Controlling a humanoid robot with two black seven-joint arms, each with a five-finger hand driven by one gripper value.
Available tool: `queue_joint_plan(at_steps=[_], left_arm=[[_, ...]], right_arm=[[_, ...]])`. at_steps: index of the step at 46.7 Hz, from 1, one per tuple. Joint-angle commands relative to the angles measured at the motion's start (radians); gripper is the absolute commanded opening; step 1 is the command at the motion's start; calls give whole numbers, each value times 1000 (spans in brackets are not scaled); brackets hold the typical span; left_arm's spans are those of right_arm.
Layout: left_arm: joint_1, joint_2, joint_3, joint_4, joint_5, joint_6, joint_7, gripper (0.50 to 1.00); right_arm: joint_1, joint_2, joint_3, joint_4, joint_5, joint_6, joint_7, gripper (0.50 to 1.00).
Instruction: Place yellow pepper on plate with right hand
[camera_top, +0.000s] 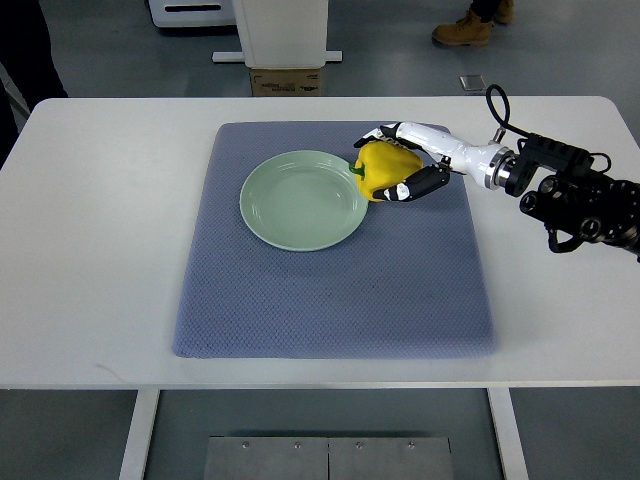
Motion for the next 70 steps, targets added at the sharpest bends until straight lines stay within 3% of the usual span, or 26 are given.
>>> queue_joint_plan(at_steps=[1,18,27,31,38,60,70], left_arm=[[0,0,0,0,0,0,0,1000],[-1,0,0,0,0,0,0,1000],[0,0,0,0,0,0,0,1000],[0,0,0,0,0,0,0,1000],[0,0,0,0,0,0,0,1000],[0,0,0,0,0,0,0,1000],[0,0,0,0,0,0,0,1000]], right_arm=[[4,37,16,0,0,0,-16,500],[-2,208,74,-31,71,-3,-108,500],[-13,208,74,-55,95,-6,-143,506],[-26,208,75,-57,97,-9,-149,627],[-48,208,106,-58,143,-12,-149,997],[-51,208,114,-66,154,-12,-149,1000],[-80,208,276,-186,195,-15,-163,1000]])
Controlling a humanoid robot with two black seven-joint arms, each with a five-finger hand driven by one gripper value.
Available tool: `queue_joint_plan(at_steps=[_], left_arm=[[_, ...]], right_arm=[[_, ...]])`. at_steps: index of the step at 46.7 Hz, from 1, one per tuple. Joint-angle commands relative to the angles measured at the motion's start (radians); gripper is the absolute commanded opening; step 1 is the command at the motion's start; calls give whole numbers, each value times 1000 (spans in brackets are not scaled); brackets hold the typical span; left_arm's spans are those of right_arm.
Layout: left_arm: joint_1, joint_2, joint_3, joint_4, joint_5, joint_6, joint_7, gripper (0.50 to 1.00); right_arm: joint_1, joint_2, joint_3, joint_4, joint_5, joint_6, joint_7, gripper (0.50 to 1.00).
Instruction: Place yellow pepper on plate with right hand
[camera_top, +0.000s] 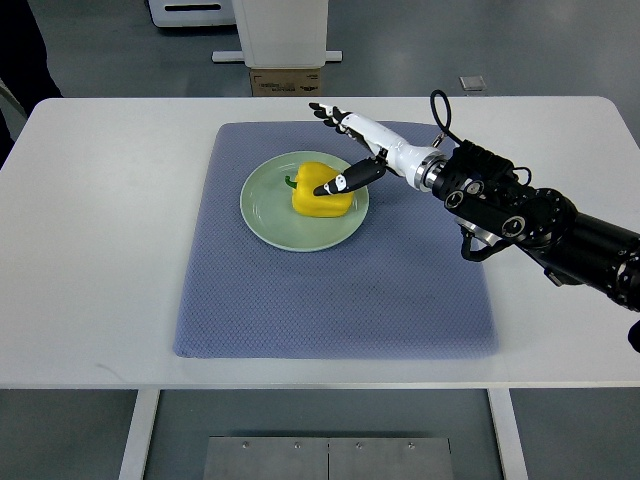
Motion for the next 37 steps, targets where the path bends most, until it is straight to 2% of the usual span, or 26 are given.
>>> queue_joint_plan(at_steps=[1,10,15,25,37], left_arm=[[0,0,0,0,0,0,0,1000],[0,0,0,0,0,0,0,1000],[0,0,0,0,0,0,0,1000],[-1,0,0,0,0,0,0,1000],[-1,0,0,0,0,0,0,1000]], right_arm=[[-36,1,65,-17,29,-1,-4,1000],[-56,1,130,-25,44,-1,-2,1000],[-64,1,217,-25,133,7,-10,1000],[-105,1,262,-74,274,15,-94,1000],[-159,-10,378,-77,394,15,-211,1000]])
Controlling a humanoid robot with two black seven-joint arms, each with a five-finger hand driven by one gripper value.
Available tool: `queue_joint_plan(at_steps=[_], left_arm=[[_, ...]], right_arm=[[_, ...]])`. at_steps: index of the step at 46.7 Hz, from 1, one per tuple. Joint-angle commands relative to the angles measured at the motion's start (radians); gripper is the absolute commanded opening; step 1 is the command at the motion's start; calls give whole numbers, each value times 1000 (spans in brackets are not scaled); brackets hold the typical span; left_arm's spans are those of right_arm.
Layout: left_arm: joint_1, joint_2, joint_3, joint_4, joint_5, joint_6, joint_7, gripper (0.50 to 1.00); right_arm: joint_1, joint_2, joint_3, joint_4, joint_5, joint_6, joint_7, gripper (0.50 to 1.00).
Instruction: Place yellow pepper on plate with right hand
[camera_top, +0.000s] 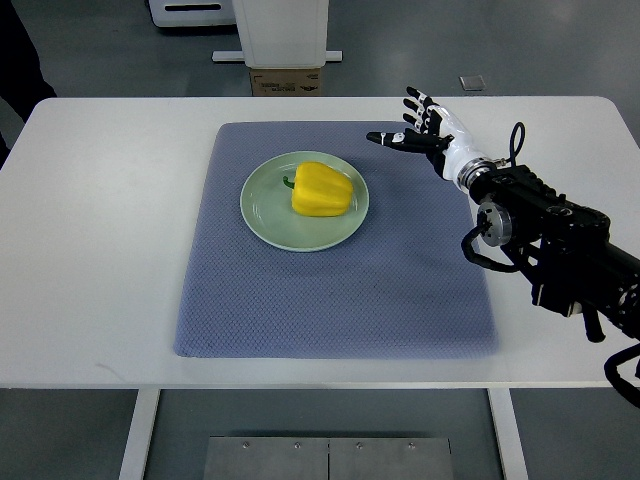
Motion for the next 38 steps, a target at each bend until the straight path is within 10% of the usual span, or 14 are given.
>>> queue_joint_plan(at_steps=[1,38], left_arm=[[1,0,0,0,0,0,0,1000],[-1,0,0,0,0,0,0,1000]], right_arm=[[-15,-3,44,-1,17,0,-35,1000],[-56,-42,153,-84,103,0,-129,1000]])
